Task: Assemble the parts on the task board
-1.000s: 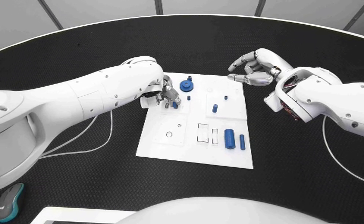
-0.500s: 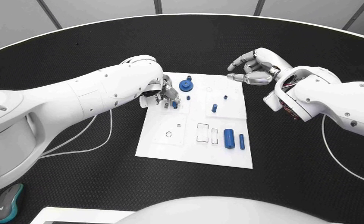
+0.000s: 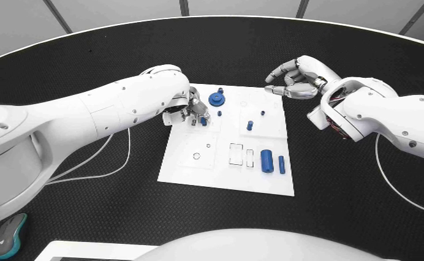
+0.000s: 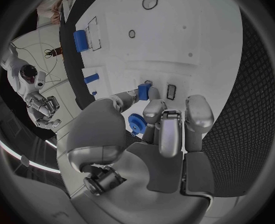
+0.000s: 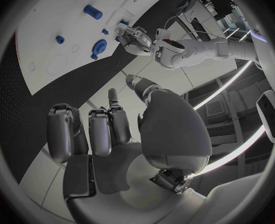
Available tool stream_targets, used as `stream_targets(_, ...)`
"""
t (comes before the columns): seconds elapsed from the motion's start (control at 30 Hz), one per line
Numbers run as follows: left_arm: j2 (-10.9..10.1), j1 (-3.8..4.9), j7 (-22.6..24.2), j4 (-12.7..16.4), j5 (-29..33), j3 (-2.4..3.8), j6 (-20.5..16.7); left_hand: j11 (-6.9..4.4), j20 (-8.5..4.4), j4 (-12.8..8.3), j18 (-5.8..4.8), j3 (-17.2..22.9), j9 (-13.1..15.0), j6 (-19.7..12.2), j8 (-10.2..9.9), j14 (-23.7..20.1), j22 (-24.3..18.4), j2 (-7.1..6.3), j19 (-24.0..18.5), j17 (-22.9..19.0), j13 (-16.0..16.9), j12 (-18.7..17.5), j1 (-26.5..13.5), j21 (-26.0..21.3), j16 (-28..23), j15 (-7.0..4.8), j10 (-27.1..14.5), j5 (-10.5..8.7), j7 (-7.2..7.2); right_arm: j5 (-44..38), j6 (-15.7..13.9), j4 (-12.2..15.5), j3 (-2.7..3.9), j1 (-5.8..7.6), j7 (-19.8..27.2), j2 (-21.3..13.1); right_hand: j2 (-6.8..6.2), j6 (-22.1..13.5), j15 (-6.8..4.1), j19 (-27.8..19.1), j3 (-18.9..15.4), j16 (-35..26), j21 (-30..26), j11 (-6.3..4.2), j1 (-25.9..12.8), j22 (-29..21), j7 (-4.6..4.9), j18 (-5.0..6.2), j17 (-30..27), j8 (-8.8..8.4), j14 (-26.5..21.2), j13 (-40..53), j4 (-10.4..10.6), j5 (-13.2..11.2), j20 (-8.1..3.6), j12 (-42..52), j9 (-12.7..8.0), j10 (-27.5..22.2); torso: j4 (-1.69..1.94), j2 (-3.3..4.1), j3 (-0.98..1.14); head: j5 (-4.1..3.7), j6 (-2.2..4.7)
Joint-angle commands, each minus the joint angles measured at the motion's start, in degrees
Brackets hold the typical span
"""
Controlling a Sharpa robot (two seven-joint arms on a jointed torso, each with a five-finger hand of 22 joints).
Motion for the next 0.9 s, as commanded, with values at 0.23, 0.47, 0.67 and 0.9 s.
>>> stream_targets(0.23,0.0,0.01,0.6,0.1,0.0,0.01,-1.0,0.69,-0.11,-5.3,-0.56,5.1,-0.3,-3.7,-1.5,4.1,-1.1,1.22,-0.4,8.5,-2.3,-1.9,2.8,-1.0,0.1,0.12,-2.4,-0.56,-0.77,0.0,0.0,0.1,0.0,0.0,-0.1,-0.1,0.15,-0.3,-0.33,1.9,0.2,-0.3,-0.3,-0.25,0.2,7.3,0.08,0.52,8.0,0.36,4.3,7.1,0.2,0.4,-0.49,0.1,0.1,0.1,0.0,-0.07,0.0,-0.05,-0.18)
stream_targets(0.47,-0.1,0.01,1.0,0.3,0.0,0.01,-1.1,1.02,0.11,-6.0,-0.53,5.8,-0.5,-4.2,-2.0,4.1,-1.3,1.45,-0.5,8.5,-2.6,-2.0,3.6,-1.1,0.1,0.41,-2.8,-0.44,-0.34,0.0,0.1,0.1,0.0,0.0,-0.1,-0.2,0.14,-0.3,-0.33,1.9,0.2,-0.3,-0.3,-0.24,0.2,7.3,0.08,0.52,8.0,0.39,4.3,7.1,0.2,0.6,-0.49,0.1,0.1,0.1,-0.03,-0.1,0.01,-0.01,-0.16)
stream_targets(0.67,-0.3,0.01,1.5,0.6,0.0,0.01,-0.1,1.13,0.27,-6.6,-0.54,6.6,-0.5,-4.0,-1.8,4.1,-1.2,1.64,-0.4,8.5,-2.5,-1.9,4.1,-1.0,0.2,0.52,-2.9,-0.26,-0.2,0.0,0.2,0.1,0.0,0.0,-0.1,-0.2,0.14,-0.3,-0.33,1.9,0.2,-0.3,-0.3,-0.24,0.2,7.3,0.08,0.52,8.0,0.39,4.3,7.1,0.2,0.6,-0.49,0.1,0.1,0.1,-0.02,-0.09,-0.01,-0.04,-0.15)
stream_targets(0.9,-0.6,0.01,2.1,1.1,0.0,0.01,0.9,1.19,0.42,-7.5,-0.55,7.4,-0.4,-3.6,-1.6,4.1,-1.1,1.23,-0.4,8.5,-1.8,-1.3,4.6,-1.0,0.2,0.59,-2.5,-0.14,-0.12,0.0,0.3,0.0,0.0,0.0,-0.1,-0.2,0.15,-0.4,-0.33,1.9,0.3,-0.3,-0.3,-0.24,0.1,7.3,0.08,0.53,8.0,0.42,4.3,7.0,0.2,0.7,-0.49,0.1,0.1,0.1,0.02,-0.09,-0.03,-0.02,-0.2)
